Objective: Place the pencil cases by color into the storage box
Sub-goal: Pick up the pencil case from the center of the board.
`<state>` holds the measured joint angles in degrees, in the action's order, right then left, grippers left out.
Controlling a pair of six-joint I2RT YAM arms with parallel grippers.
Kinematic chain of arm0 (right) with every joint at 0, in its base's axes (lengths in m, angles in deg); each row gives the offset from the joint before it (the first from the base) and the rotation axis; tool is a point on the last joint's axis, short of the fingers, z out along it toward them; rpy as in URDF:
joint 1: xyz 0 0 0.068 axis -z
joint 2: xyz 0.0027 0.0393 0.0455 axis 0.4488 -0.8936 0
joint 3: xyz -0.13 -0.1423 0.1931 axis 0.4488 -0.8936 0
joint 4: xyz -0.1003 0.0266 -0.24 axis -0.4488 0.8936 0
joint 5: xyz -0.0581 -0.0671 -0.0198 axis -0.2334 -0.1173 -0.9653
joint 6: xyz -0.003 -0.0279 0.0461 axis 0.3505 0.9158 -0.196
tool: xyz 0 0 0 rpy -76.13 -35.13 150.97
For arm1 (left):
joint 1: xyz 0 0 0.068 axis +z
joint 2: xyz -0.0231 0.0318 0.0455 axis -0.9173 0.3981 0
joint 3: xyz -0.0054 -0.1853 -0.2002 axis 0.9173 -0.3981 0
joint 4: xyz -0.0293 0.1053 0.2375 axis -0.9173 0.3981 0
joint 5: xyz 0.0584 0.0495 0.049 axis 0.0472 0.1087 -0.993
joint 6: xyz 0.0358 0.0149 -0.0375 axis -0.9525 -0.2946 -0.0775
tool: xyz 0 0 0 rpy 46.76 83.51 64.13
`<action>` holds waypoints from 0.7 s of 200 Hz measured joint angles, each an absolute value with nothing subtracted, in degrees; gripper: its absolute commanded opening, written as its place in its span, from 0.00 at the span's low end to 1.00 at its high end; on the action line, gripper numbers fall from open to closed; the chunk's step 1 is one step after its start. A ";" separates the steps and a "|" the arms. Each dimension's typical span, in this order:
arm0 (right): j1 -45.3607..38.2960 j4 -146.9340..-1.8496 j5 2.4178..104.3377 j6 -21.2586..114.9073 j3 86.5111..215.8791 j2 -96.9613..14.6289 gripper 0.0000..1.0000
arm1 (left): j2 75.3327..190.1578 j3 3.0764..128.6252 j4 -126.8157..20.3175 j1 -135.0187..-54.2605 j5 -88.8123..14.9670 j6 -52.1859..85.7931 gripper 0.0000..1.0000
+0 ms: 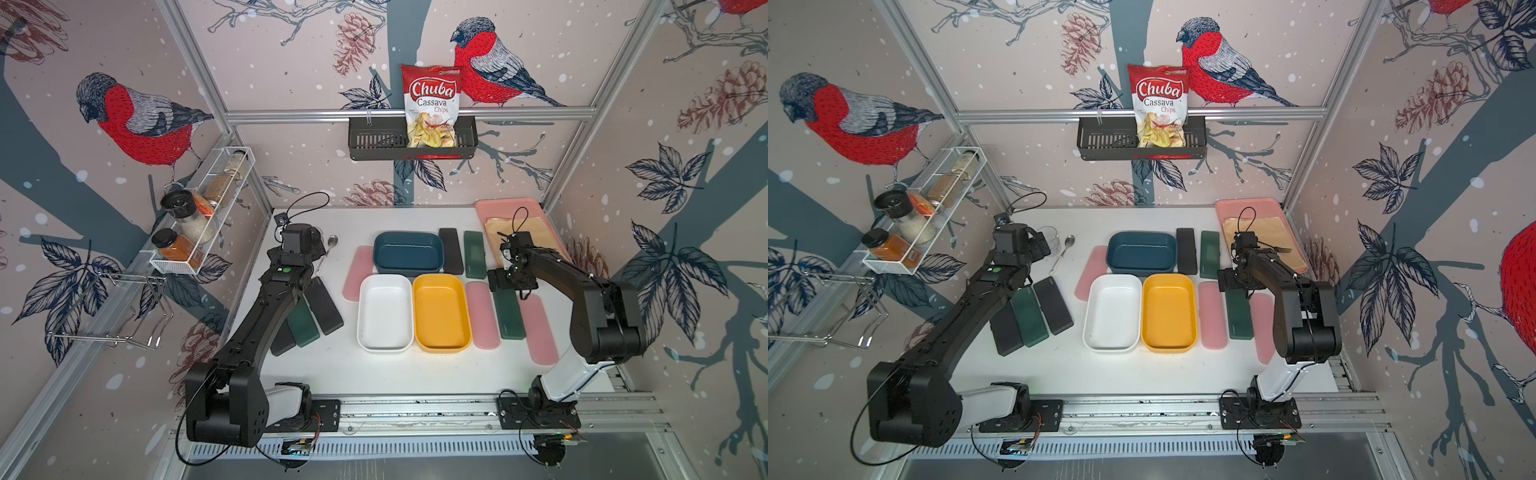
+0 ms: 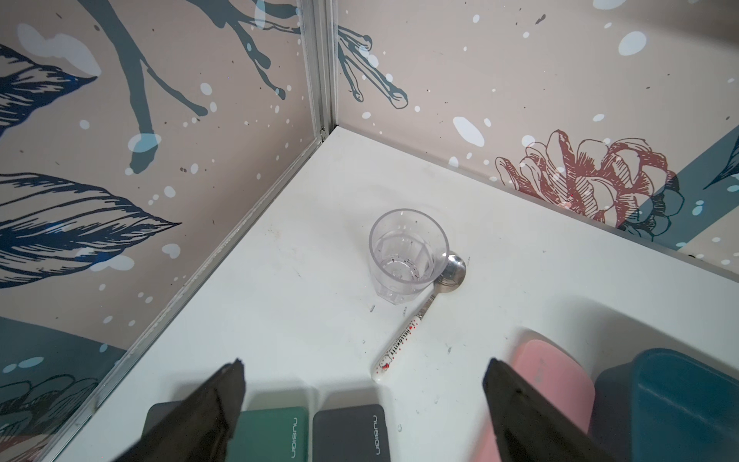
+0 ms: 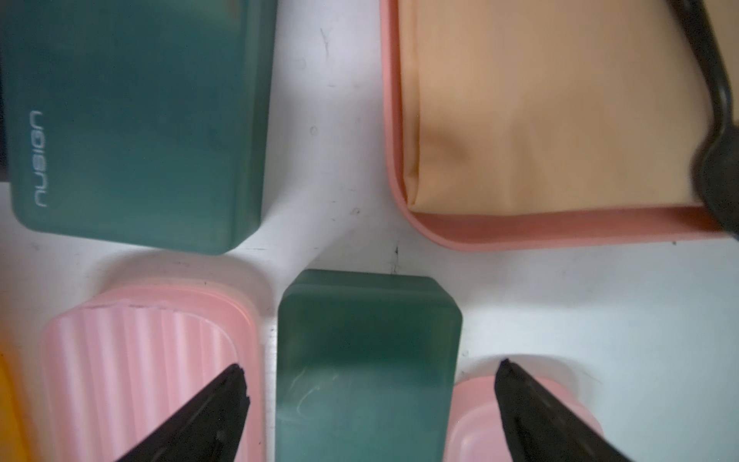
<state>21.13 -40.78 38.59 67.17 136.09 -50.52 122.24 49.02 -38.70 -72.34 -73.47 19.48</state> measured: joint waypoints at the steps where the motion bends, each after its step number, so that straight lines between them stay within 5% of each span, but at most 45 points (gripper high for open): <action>1: 21.13 -40.80 38.55 67.17 136.07 -50.52 1.00 | 122.24 49.02 -38.70 -72.34 -73.45 19.53 0.97; 140: 21.15 -42.85 38.81 65.75 135.43 -54.45 0.86 | 123.90 49.04 -37.04 -72.34 -73.16 20.66 0.97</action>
